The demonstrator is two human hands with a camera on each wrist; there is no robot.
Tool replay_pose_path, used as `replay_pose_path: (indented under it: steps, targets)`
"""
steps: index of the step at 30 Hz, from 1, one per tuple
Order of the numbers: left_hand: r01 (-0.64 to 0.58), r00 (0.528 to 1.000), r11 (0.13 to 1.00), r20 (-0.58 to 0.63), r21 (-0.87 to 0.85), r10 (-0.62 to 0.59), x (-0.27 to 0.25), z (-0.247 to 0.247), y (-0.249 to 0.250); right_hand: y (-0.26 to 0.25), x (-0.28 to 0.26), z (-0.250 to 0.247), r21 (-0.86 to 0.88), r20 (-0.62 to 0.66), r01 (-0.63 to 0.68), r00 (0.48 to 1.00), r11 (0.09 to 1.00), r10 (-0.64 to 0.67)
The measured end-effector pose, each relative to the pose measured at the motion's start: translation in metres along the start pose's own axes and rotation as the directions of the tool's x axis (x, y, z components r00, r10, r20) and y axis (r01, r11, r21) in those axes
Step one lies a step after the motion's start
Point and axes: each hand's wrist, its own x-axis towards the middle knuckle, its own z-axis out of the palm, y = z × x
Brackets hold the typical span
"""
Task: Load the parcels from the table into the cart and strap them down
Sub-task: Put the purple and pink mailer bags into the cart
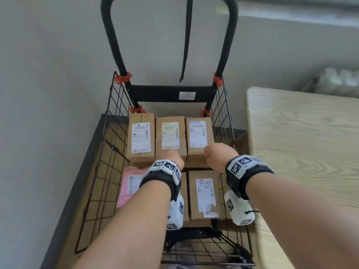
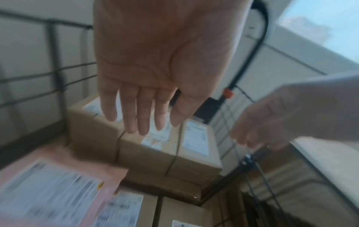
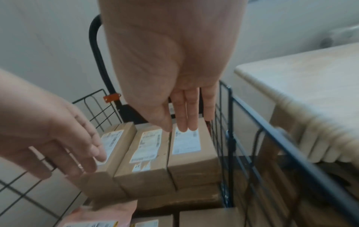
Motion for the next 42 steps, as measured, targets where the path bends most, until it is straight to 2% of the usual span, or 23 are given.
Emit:
replay_pose_path:
  steps: [2, 5, 9, 17, 23, 30, 36, 42]
  targets:
    - [-0.092, 0.994, 0.992, -0.056, 0.085, 0.097, -0.014, -0.003, 0.027, 0.021, -0.013, -0.006, 0.014, -0.064, -0.022, 0.998, 1.000, 0.023]
    - [-0.231, 0.949, 0.954, -0.172, 0.194, 0.265, -0.034, -0.001, 0.066, 0.055, -0.043, -0.013, 0.064, -0.147, -0.048, 0.987, 0.997, 0.057]
    - [-0.301, 0.913, 0.901, -0.179, 0.311, 0.367, -0.063, 0.017, 0.118, 0.113, -0.084, -0.012, 0.093, -0.191, -0.074, 0.977, 0.993, 0.091]
    - [-0.421, 0.862, 0.825, -0.118, 0.377, 0.493, -0.131, 0.081, 0.215, 0.238, -0.163, 0.016, 0.178, -0.231, -0.136, 0.957, 0.975, 0.176]
    - [-0.433, 0.841, 0.773, -0.100, 0.464, 0.532, -0.183, 0.145, 0.287, 0.324, -0.216, 0.043, 0.239, -0.256, -0.182, 0.936, 0.954, 0.242]
    - [-0.491, 0.795, 0.685, -0.045, 0.539, 0.605, -0.235, 0.225, 0.372, 0.425, -0.283, 0.079, 0.402, -0.253, -0.258, 0.891, 0.879, 0.377]
    - [-0.570, 0.730, 0.627, -0.024, 0.531, 0.684, -0.276, 0.274, 0.427, 0.482, -0.331, 0.103, 0.467, -0.255, -0.322, 0.843, 0.824, 0.474]
    - [-0.628, 0.685, 0.568, 0.031, 0.532, 0.728, -0.287, 0.296, 0.469, 0.526, -0.356, 0.111, 0.511, -0.260, -0.370, 0.794, 0.776, 0.550]
